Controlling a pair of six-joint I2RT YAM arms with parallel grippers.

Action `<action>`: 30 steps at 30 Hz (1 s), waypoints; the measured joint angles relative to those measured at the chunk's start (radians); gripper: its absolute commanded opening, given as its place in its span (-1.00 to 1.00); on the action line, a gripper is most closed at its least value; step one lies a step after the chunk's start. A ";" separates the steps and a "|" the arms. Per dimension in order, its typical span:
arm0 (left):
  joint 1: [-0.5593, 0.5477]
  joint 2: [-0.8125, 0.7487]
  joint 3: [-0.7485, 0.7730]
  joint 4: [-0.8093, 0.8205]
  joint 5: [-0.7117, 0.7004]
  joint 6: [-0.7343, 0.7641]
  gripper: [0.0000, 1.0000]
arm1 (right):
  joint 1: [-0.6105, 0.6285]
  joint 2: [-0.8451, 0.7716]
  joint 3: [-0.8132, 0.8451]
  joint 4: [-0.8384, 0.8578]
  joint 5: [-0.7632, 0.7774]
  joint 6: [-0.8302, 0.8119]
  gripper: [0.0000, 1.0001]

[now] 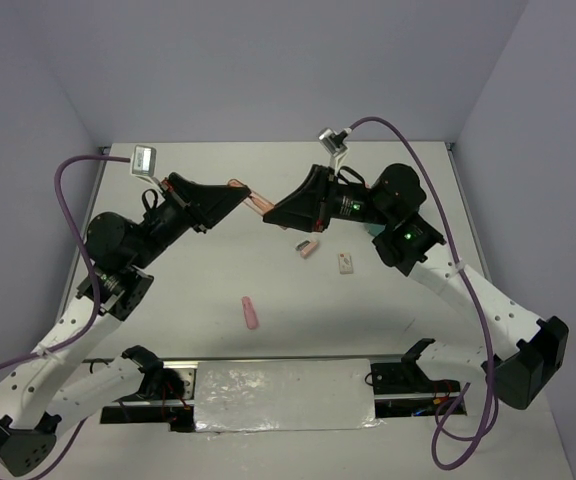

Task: Sort the stationery into containers
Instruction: Close the pen cap on the pen.

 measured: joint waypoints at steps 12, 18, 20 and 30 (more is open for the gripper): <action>-0.005 0.031 -0.004 0.071 0.022 -0.012 -1.00 | 0.006 0.114 0.163 -0.051 -0.027 -0.005 -1.00; -0.058 0.026 -0.016 0.125 -0.086 0.042 -1.00 | 0.005 0.257 0.399 -0.166 -0.154 -0.032 -1.00; -0.092 0.011 -0.035 0.161 -0.145 0.064 -1.00 | 0.002 0.302 0.487 -0.220 -0.211 -0.036 -1.00; -0.177 -0.018 -0.055 0.198 -0.260 0.157 -1.00 | 0.004 0.385 0.626 -0.294 -0.335 -0.045 -1.00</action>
